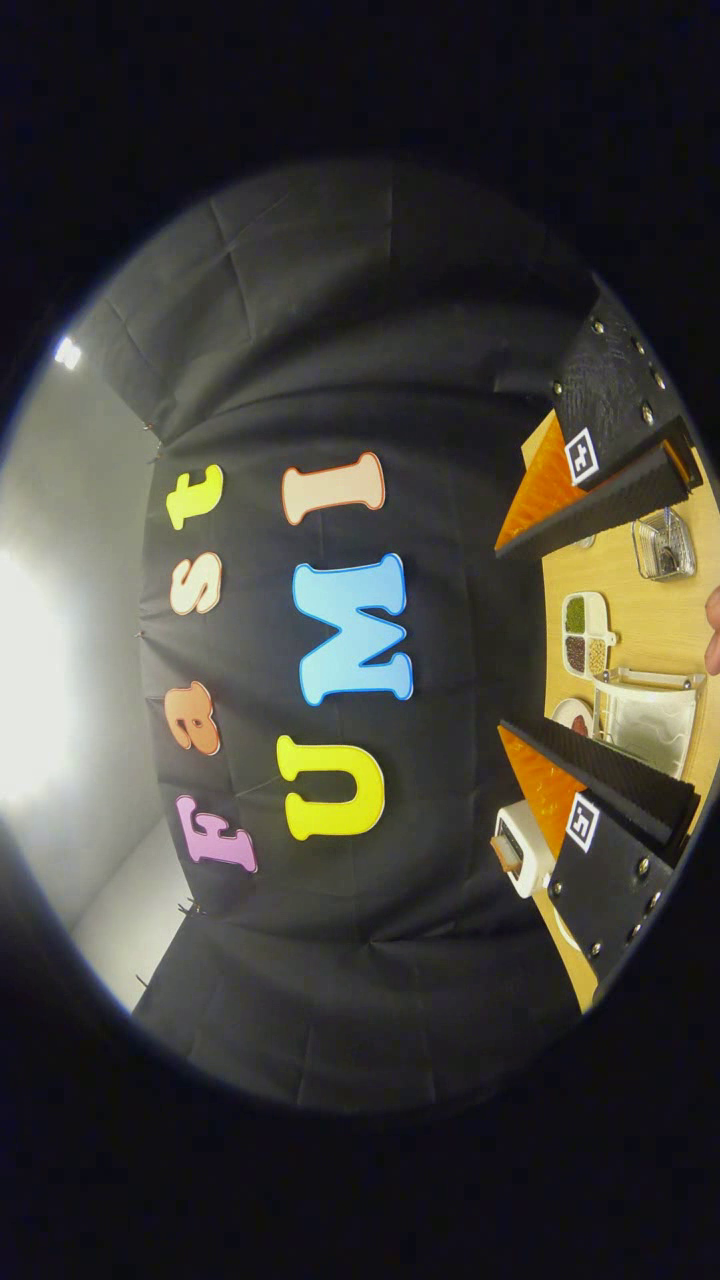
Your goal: Take the plate from the dish rack, then take the spoon from the basket and place it into the plate.
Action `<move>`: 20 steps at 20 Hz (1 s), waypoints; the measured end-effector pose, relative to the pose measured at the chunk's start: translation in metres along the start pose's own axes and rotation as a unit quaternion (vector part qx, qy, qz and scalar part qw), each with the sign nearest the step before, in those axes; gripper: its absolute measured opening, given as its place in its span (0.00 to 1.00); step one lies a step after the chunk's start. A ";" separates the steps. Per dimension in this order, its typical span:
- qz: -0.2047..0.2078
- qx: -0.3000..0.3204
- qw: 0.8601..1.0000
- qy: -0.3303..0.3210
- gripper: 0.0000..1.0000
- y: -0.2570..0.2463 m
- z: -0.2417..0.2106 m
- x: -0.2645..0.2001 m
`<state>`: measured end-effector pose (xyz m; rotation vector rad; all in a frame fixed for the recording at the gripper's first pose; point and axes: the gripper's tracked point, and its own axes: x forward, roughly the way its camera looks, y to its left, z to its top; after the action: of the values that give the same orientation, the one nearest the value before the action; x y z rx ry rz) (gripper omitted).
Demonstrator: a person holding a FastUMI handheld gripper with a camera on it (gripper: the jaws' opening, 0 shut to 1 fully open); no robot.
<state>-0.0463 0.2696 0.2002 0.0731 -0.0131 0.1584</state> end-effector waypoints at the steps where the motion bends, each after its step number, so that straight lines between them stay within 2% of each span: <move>1: 0.006 0.003 1.000 0.003 0.96 0.009 0.000 0.004; 6: 0.020 -0.001 0.999 0.026 0.96 0.033 -0.008 0.021; 9: 0.016 0.002 0.996 0.084 0.96 0.042 -0.028 0.032; 15: 0.025 0.027 0.973 0.229 0.96 0.065 -0.081 0.048; 20: 0.030 0.032 0.952 0.304 0.96 0.085 -0.111 0.056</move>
<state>-0.0032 0.3707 0.0963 0.0856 0.6069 0.2374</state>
